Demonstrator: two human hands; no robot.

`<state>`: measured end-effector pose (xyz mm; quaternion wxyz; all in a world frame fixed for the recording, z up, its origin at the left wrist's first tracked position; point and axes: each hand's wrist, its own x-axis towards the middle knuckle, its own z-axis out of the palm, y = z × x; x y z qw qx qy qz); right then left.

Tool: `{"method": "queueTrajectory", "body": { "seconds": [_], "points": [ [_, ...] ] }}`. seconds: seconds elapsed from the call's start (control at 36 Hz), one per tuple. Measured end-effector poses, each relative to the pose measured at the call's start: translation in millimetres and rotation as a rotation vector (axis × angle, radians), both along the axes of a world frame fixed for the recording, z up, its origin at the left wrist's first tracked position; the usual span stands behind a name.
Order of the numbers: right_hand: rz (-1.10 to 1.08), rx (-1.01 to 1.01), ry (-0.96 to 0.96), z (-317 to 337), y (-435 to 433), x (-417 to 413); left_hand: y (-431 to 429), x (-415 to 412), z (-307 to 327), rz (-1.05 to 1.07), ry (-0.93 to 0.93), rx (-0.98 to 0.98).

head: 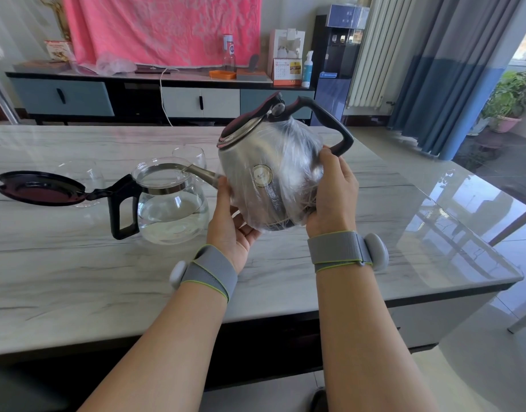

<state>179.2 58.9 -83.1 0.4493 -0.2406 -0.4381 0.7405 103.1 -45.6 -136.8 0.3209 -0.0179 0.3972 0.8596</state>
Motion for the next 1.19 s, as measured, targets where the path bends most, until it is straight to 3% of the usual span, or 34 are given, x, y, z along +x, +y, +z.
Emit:
{"method": "queueTrajectory", "body": {
  "seconds": [1.19],
  "points": [
    [0.006,0.005,-0.004,-0.1,-0.6,0.3,0.0,-0.7,-0.5,0.004,-0.004,-0.003]
  ]
}}
